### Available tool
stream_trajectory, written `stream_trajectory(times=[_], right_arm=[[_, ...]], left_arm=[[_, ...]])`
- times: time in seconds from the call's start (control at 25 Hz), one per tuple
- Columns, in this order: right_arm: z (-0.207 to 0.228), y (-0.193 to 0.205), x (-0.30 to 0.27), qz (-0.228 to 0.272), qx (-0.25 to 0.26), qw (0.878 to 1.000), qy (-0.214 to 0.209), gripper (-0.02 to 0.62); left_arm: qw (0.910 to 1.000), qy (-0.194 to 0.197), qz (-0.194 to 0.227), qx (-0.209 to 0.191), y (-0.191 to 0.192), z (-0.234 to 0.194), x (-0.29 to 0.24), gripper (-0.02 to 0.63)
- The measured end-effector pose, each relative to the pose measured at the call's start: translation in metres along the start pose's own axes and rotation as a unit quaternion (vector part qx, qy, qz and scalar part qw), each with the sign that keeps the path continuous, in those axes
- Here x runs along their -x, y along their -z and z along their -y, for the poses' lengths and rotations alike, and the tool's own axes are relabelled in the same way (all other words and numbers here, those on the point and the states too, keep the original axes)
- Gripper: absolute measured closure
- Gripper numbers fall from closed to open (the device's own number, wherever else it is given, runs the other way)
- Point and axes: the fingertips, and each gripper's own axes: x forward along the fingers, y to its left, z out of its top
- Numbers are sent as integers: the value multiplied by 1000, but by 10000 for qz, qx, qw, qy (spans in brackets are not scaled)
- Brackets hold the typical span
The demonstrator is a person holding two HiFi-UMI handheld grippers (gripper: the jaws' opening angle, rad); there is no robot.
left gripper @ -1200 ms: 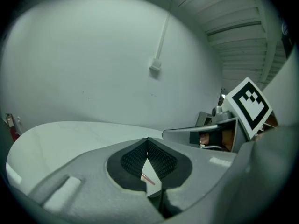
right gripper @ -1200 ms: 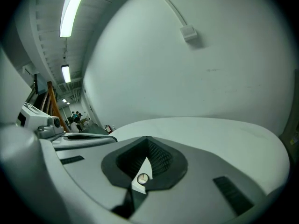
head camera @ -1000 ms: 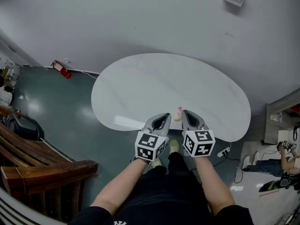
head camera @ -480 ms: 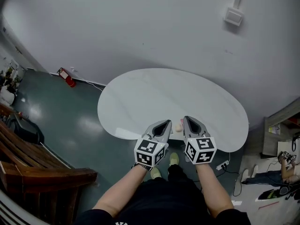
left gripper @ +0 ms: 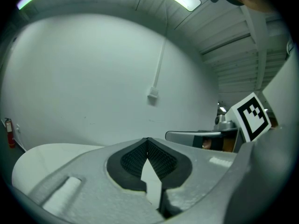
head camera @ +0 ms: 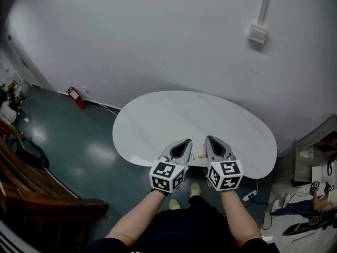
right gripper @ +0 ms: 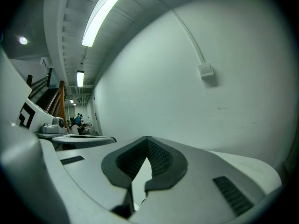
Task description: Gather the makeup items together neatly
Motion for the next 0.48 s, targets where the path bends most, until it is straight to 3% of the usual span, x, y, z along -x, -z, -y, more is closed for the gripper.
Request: stream_trajectory(times=[0.48], right_arm=[[-4,-5,1,59,70,10000,22,581]], left_arm=[[9999,-2,140,13,-8,-2,7,597]])
